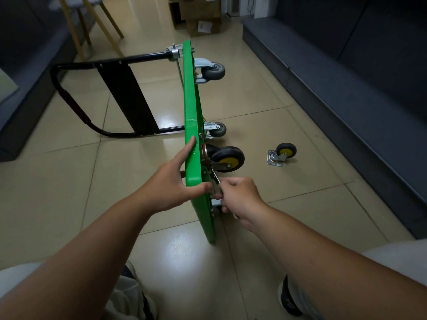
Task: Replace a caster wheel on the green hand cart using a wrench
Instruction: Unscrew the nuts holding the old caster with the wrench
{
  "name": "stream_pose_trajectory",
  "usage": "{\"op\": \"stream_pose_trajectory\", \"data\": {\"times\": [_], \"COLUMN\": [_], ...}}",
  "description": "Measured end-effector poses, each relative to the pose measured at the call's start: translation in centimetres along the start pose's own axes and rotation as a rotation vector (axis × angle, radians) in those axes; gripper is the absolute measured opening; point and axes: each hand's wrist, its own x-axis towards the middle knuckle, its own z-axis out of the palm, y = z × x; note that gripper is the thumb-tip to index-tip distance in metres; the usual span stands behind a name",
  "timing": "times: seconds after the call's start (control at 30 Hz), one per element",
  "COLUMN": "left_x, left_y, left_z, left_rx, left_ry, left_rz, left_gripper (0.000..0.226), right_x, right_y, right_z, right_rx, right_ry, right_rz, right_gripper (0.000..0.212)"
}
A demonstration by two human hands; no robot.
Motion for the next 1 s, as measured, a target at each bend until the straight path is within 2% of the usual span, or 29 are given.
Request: {"op": "stream_pose_trajectory", "data": {"times": [0.2,0.43,0.5,0.6,0.67,0.87,1.0], "left_x": [-1.4,-5.2,-5.7,-3.9,-1.5,2.5,2.7], "left_y": [1.4,1.2,1.7,3.1,3.4,1.7,1.5], "left_z": [0.9,2.8,2.9,2.0,1.5,2.2,2.4], "left_rx": [0.106,0.063,0.051,0.086,0.147,0.183,0.138], "left_ry": [0.090,0.067,0.068,0.170,0.218,0.300,0.331], "left_rz": [-0.075,-0.103,-0.115,-0.170,-0.177,-0.124,-0.102], "left_gripper": [0.109,0.107,0.098,0.070,0.067,0.070,0.070], "right_x": [-2.7,-5.8,-6.0,-5.4,-5.5,-5.5,-2.7], "right_y": [0.5,3.5,3.8,4.7,5.4,7.1,5.7], "right_z": [1.1,-0.4,-0.9,-1.2,-1.1,-1.0,-4.6], "right_rx": [0.086,0.048,0.055,0.037,0.017,0.005,-0.219], "right_ry": [-0.063,-0.115,-0.153,-0.166,-0.176,-0.316,-0.478], "right_rz": [0.001,-0.062,-0.051,-0.087,-0.147,-0.201,-0.325], "right_gripper": [0.030,0.031,0.030,0.029,0.030,0.045,0.053]}}
